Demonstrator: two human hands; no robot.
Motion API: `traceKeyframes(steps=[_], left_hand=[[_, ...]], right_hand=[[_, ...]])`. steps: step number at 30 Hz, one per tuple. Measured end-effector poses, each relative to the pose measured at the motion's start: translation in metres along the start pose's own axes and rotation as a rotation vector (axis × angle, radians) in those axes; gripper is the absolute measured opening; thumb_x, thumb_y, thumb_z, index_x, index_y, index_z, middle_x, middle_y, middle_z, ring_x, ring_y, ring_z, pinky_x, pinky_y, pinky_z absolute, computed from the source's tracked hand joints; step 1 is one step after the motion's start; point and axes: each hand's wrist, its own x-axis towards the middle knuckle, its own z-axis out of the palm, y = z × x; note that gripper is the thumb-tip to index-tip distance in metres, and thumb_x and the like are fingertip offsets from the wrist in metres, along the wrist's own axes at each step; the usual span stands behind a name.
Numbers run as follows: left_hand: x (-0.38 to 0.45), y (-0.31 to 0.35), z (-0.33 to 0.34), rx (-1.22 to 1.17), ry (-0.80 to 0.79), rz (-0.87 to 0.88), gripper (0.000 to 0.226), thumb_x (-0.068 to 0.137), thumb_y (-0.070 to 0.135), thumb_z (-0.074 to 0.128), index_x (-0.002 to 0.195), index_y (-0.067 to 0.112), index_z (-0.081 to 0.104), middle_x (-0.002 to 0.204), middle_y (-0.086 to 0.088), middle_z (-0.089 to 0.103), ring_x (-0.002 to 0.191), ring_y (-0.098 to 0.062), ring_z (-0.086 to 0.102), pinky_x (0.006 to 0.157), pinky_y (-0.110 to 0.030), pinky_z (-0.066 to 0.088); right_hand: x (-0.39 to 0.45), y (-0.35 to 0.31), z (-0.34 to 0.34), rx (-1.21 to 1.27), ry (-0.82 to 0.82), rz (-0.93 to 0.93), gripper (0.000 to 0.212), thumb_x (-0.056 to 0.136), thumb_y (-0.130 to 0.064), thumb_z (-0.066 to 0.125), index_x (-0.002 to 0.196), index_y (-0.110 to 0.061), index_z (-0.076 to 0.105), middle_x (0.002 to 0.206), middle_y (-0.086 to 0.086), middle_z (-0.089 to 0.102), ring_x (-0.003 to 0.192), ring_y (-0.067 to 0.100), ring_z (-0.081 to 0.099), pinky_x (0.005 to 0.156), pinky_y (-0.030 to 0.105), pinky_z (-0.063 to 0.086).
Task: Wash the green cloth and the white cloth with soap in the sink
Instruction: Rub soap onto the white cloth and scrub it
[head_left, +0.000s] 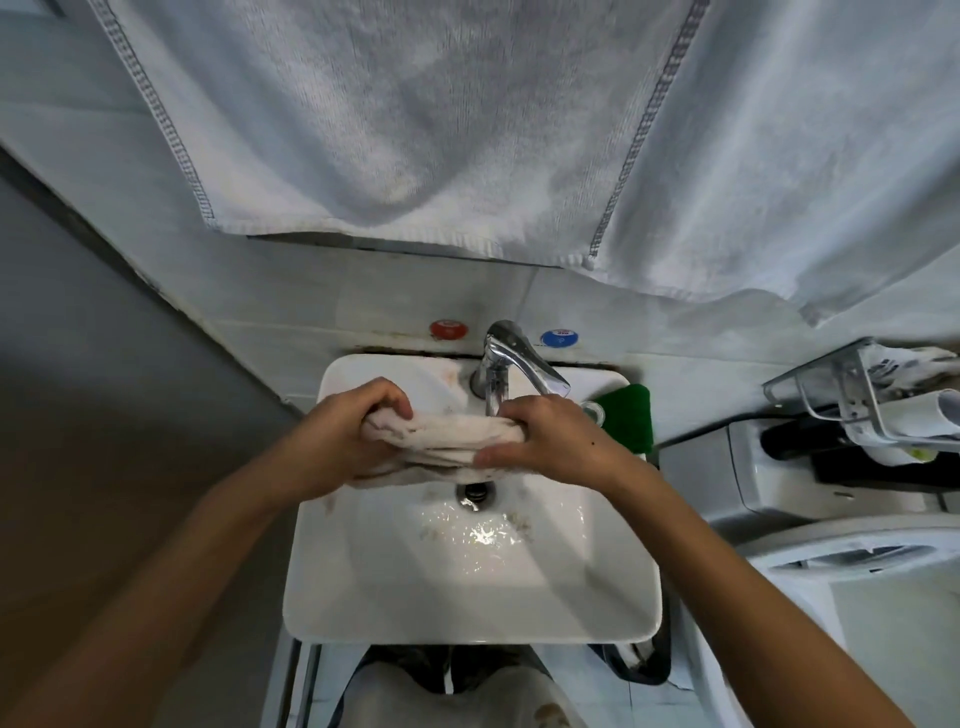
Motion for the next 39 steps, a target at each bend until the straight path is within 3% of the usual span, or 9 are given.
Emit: traceKeyframes(steps=[4,9,13,18,22,25,31,34,39], left_hand=[[0.007,-0.004,0.007,0.356,-0.069,0.010,0.032,0.080,0.004,0.065,0.110,0.016,0.062,0.083,-0.002,0.066,0.076,-0.021,0.061,0.067,-0.029,0.047],[0.011,-0.006,0.012,0.581,-0.185,-0.066,0.021,0.077,0.021,0.063,0.058,0.020,0.056,0.061,0.000,0.060,0.063,-0.019,0.055,0.061,-0.036,0.047],[0.007,-0.018,0.017,0.277,-0.159,-0.058,0.047,0.062,0.054,0.050,0.070,0.009,0.060,0.074,-0.004,0.055,0.069,-0.018,0.053,0.063,-0.032,0.041],[0.003,-0.019,0.020,-0.134,-0.191,-0.111,0.023,0.063,0.029,0.061,0.071,0.009,0.053,0.061,0.010,0.054,0.058,-0.002,0.046,0.055,-0.020,0.036],[0.000,-0.027,0.019,-0.134,-0.270,-0.173,0.034,0.063,0.040,0.063,0.085,0.018,0.051,0.075,0.005,0.054,0.069,-0.010,0.050,0.062,-0.032,0.039],[-0.003,-0.027,0.020,-0.100,-0.312,-0.161,0.039,0.065,0.048,0.066,0.088,0.020,0.050,0.076,0.008,0.053,0.066,0.000,0.047,0.060,-0.019,0.039],[-0.007,-0.022,0.021,-0.186,-0.370,-0.188,0.044,0.069,0.066,0.062,0.086,0.025,0.054,0.071,0.017,0.055,0.064,-0.001,0.048,0.056,-0.021,0.040],[-0.004,-0.024,0.025,-0.239,-0.283,-0.211,0.056,0.067,0.082,0.045,0.074,0.028,0.057,0.077,0.013,0.059,0.074,-0.002,0.053,0.074,-0.023,0.044],[0.003,-0.027,0.028,-0.056,-0.216,-0.198,0.048,0.063,0.066,0.055,0.068,0.019,0.050,0.061,0.010,0.047,0.059,-0.007,0.043,0.060,-0.026,0.037]], right_hand=[[0.000,-0.001,0.005,-0.161,-0.090,-0.033,0.045,0.077,-0.057,0.068,0.103,-0.021,0.060,0.098,0.001,0.066,0.091,0.020,0.058,0.068,0.030,0.039],[0.003,0.000,0.010,-0.351,-0.116,0.004,0.040,0.078,-0.047,0.066,0.106,-0.019,0.059,0.103,0.004,0.066,0.096,0.025,0.060,0.069,0.030,0.035],[0.003,0.000,0.017,-0.310,-0.081,0.062,0.029,0.078,-0.041,0.065,0.094,-0.018,0.063,0.097,0.005,0.066,0.094,0.026,0.061,0.068,0.029,0.035],[0.000,-0.004,0.027,0.082,0.031,0.123,0.014,0.082,-0.024,0.066,0.093,-0.017,0.061,0.101,0.010,0.068,0.094,0.028,0.060,0.066,0.027,0.030],[0.000,0.001,0.041,0.176,0.086,0.079,0.014,0.087,-0.019,0.059,0.094,-0.015,0.047,0.095,0.015,0.068,0.088,0.037,0.061,0.066,0.037,0.042],[-0.001,0.010,0.046,0.286,0.048,0.081,0.026,0.084,-0.021,0.067,0.089,-0.019,0.041,0.083,0.005,0.061,0.076,0.027,0.058,0.071,0.047,0.050],[-0.012,0.016,0.036,0.699,-0.093,0.125,0.033,0.080,-0.052,0.066,0.084,-0.025,0.049,0.073,-0.006,0.051,0.062,0.006,0.046,0.061,0.027,0.038],[-0.013,0.014,0.035,0.768,-0.013,0.139,0.028,0.093,-0.045,0.056,0.078,-0.021,0.049,0.070,-0.004,0.047,0.061,0.008,0.044,0.064,0.028,0.036],[-0.009,0.011,0.036,0.710,0.013,0.097,0.026,0.086,-0.022,0.070,0.081,-0.017,0.045,0.075,0.001,0.045,0.060,0.008,0.040,0.057,0.024,0.034]])
